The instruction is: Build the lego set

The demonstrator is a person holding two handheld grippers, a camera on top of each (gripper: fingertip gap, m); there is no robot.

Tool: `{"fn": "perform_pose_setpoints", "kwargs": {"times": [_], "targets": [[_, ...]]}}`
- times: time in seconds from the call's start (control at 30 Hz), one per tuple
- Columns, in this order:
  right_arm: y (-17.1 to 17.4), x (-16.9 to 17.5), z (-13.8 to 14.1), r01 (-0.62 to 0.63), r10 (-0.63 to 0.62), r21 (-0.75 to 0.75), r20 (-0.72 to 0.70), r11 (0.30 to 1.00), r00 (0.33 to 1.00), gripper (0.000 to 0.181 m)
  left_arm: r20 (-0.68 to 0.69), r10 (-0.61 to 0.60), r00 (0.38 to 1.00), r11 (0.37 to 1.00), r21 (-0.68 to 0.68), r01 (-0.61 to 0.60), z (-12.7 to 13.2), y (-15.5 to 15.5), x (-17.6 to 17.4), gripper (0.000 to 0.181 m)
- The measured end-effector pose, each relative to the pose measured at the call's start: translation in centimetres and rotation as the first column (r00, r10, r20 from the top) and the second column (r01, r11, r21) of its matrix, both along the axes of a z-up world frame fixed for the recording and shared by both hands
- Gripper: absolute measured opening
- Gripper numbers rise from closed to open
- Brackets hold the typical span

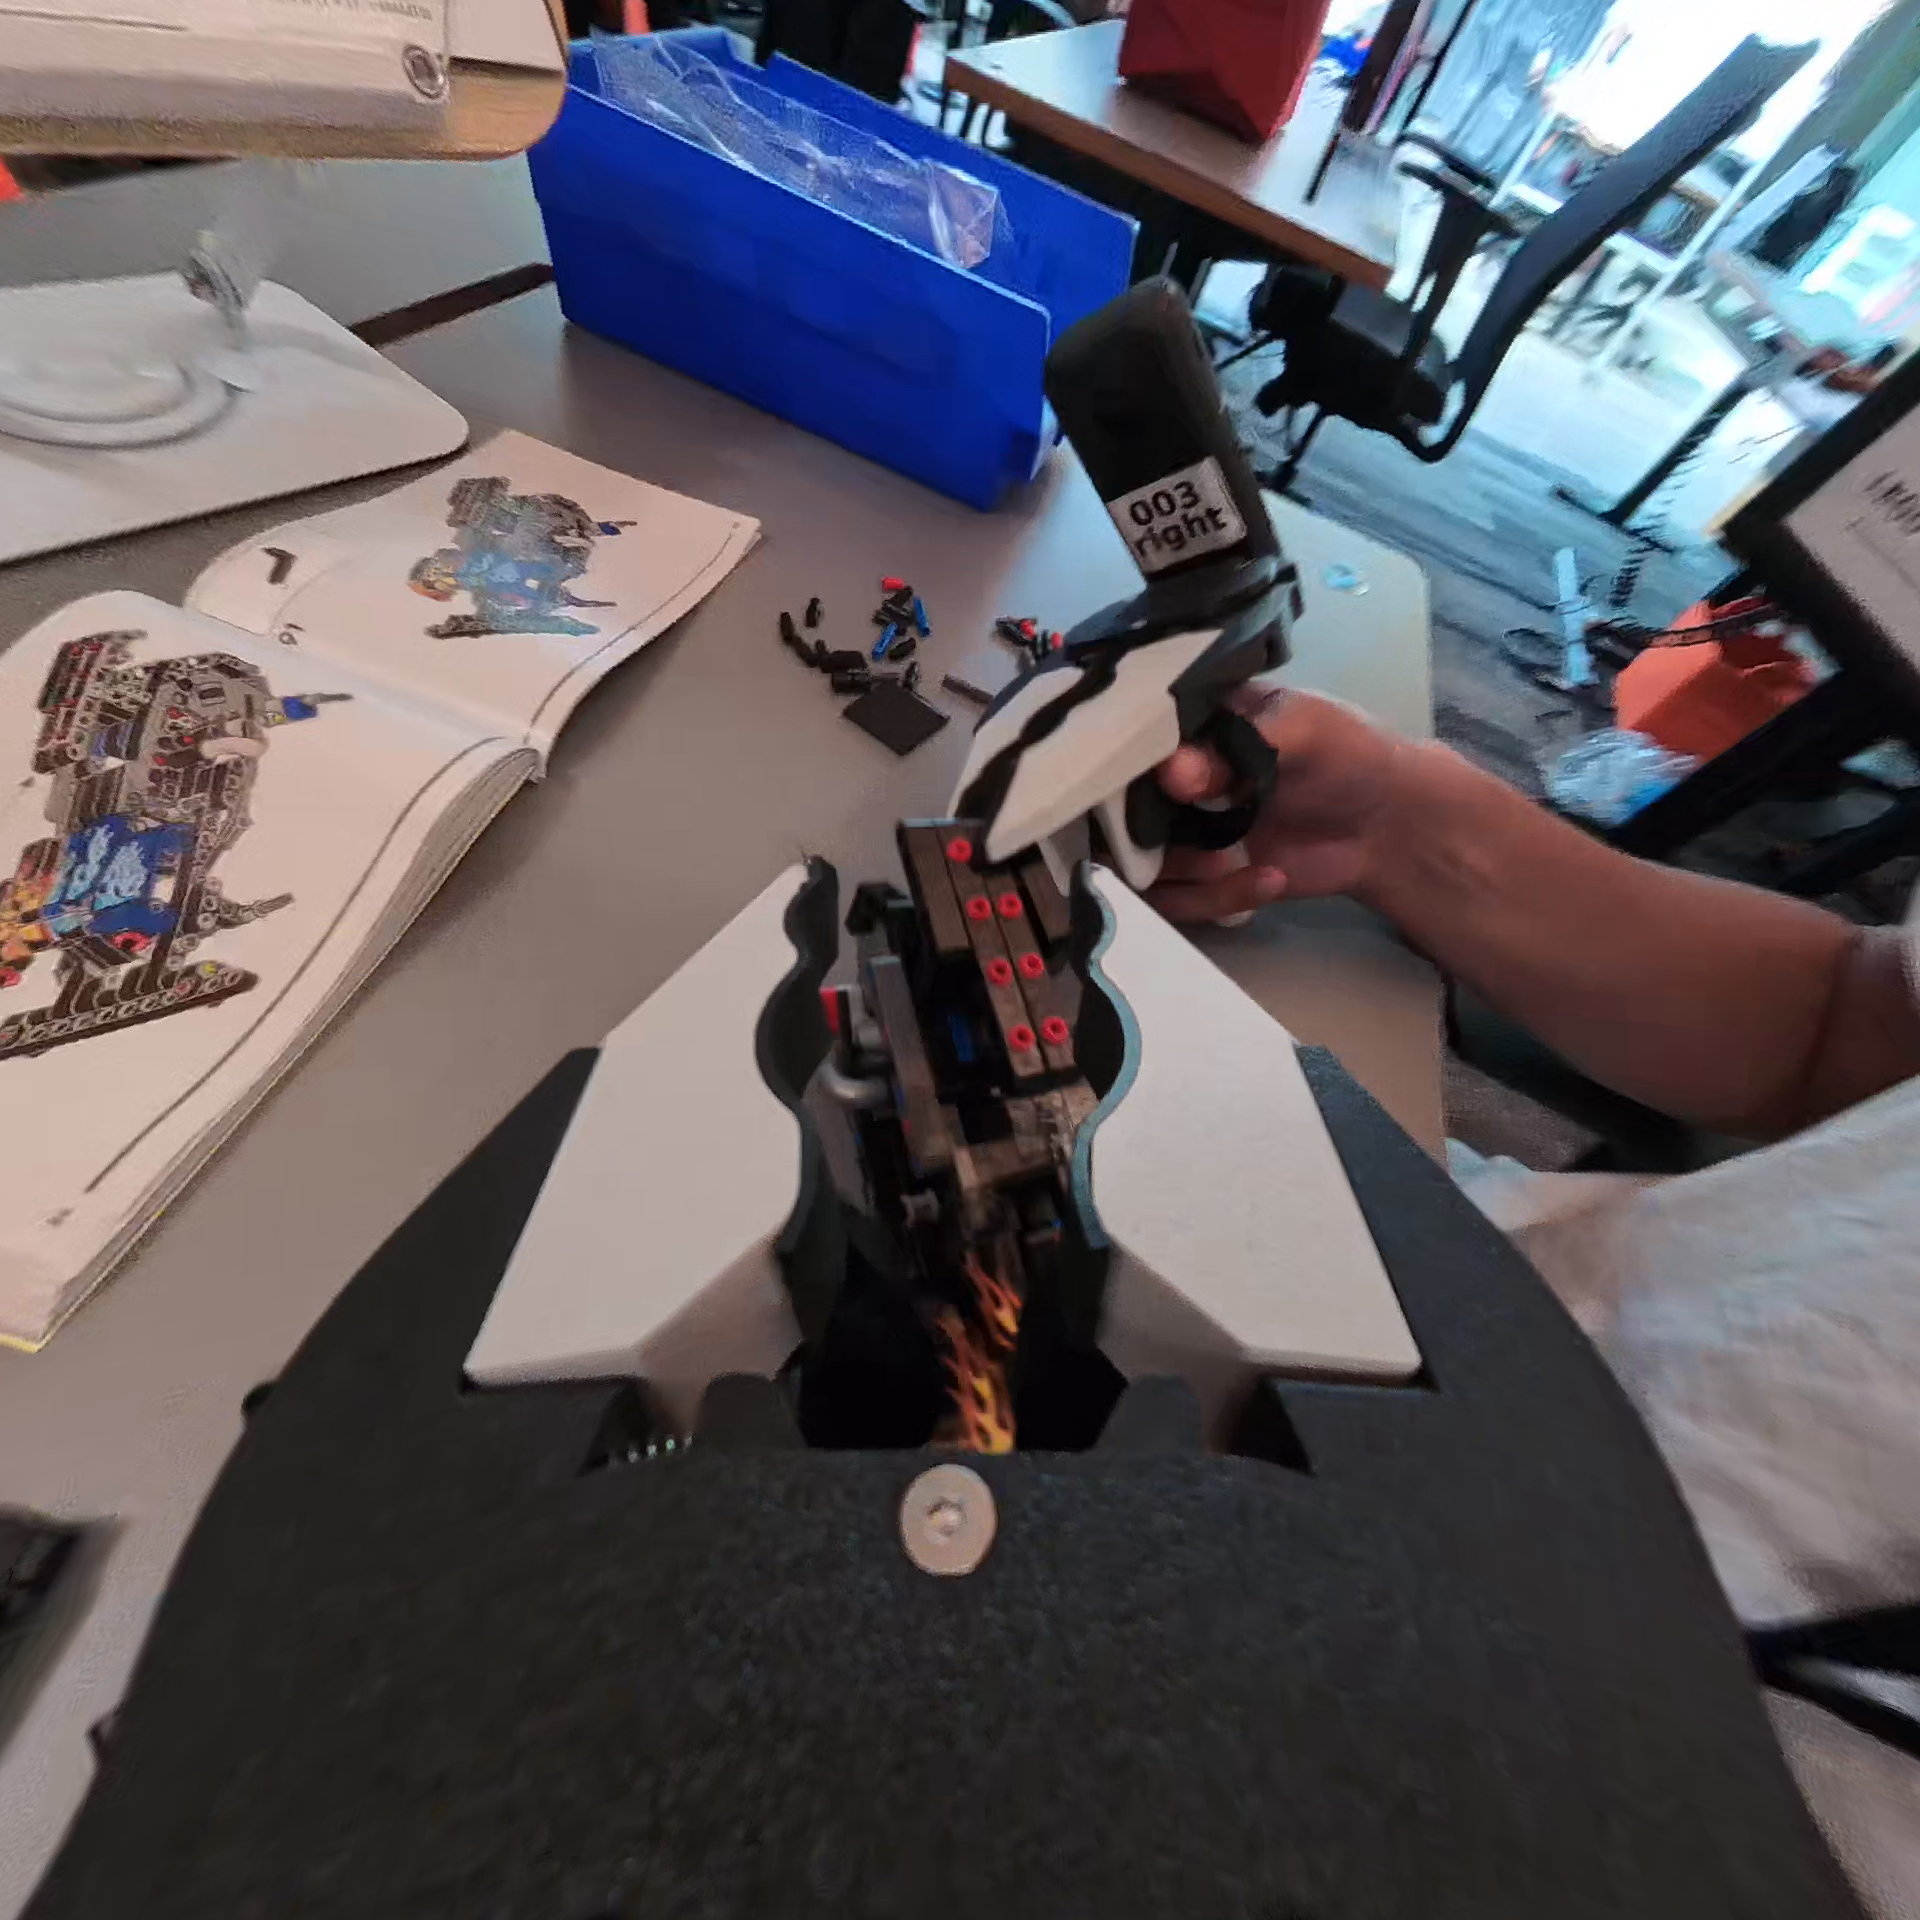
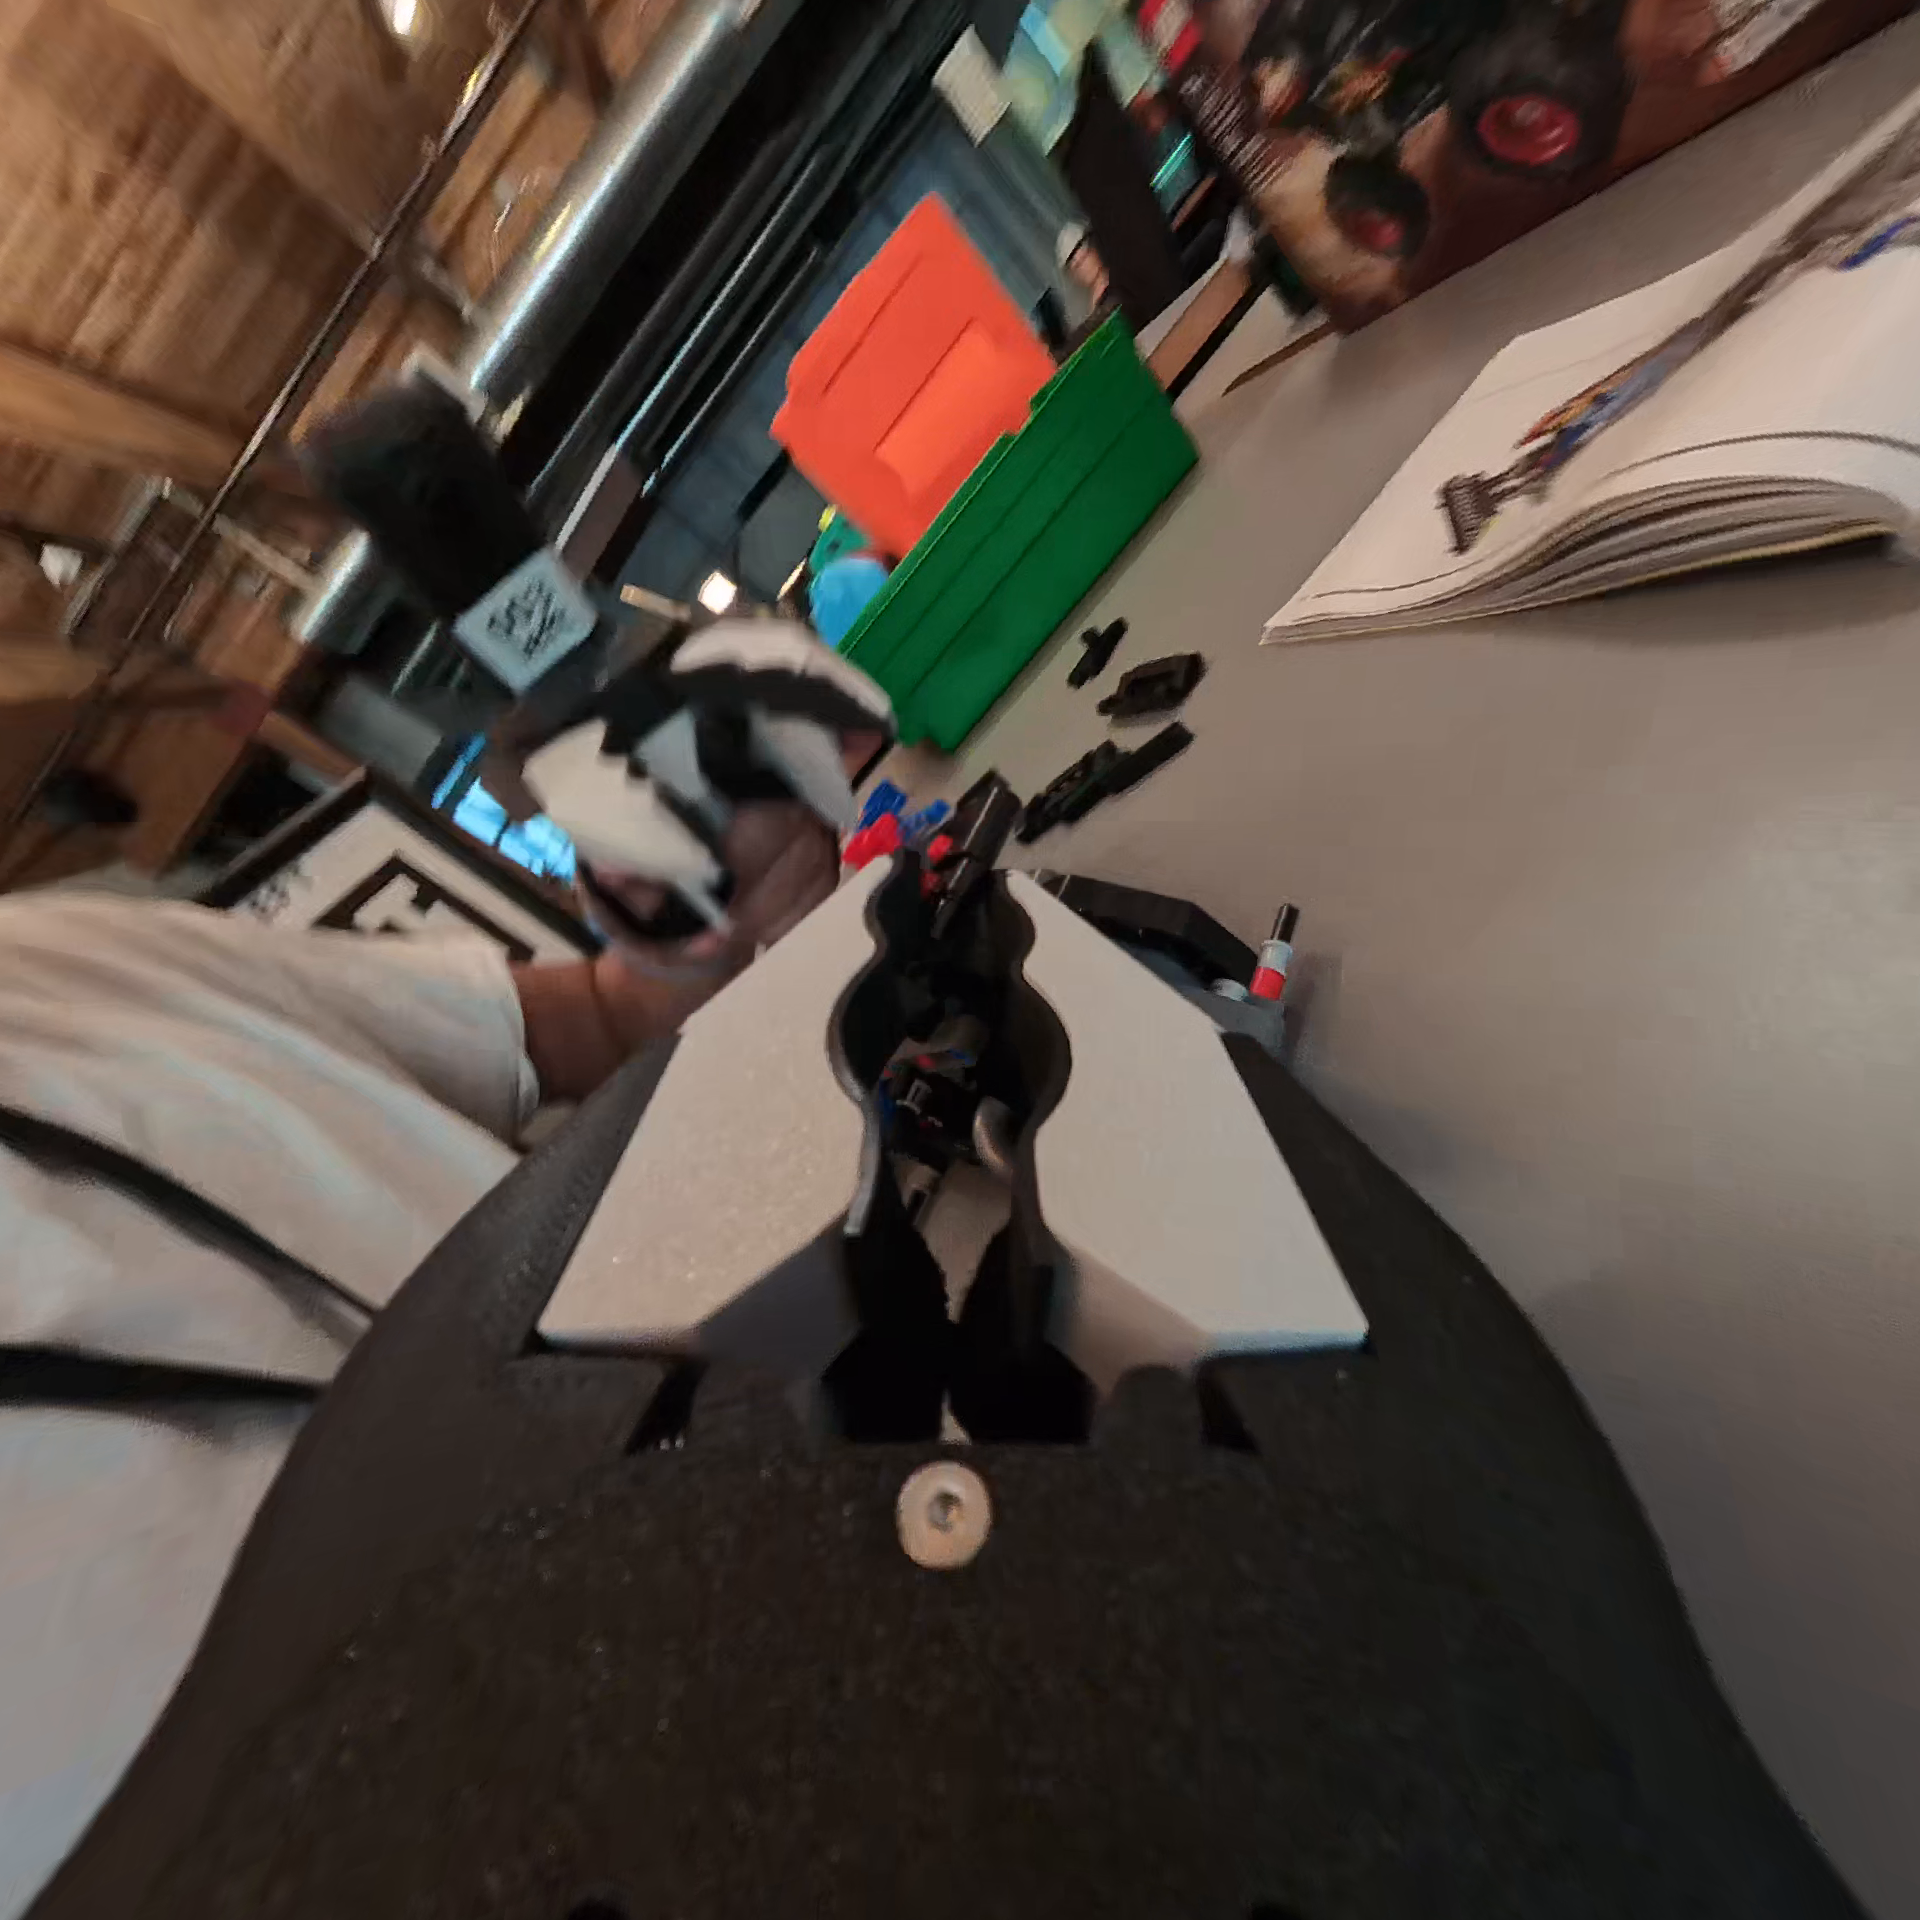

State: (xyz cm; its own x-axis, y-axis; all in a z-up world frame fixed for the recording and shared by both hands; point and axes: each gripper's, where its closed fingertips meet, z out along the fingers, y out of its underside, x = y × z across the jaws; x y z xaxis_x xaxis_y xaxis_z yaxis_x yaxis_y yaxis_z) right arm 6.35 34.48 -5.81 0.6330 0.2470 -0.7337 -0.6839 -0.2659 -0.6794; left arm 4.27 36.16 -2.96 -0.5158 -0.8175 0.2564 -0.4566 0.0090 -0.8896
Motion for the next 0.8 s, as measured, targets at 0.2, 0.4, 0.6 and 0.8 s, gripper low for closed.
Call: {"fn": "perform_pose_setpoints", "kwargs": {"times": [0.2,0.4,0.6,0.8], "targets": [[1.6,-2.1,-0.2,-0.31,0.316,-0.077,0.072,0.947,0.946,0.012,-0.294,-0.368,0.882,0.859,-0.47,0.202,-1.2,1.1,-0.1,0.03],[3.5,-1.8,-0.1,-0.27,0.271,-0.057,0.006,0.961,0.963,0.023,-0.304,-0.426,0.852,0.791,-0.583,0.187,-2.9,1.3,-0.5,0.014],[1.0,-1.2,-1.4,0.013,-0.032,-0.173,-0.111,0.985,0.993,0.02,-0.271,-0.467,0.842,0.712,-0.68,0.176,-2.8,0.0,-1.2,0.014],[-1.1,-1.6,-0.3,0.114,-0.137,-0.097,-0.275,0.989,0.952,0.017,-0.275,-0.46,0.845,0.709,-0.686,0.162,-3.4,-0.3,-1.5,0.021]]}}
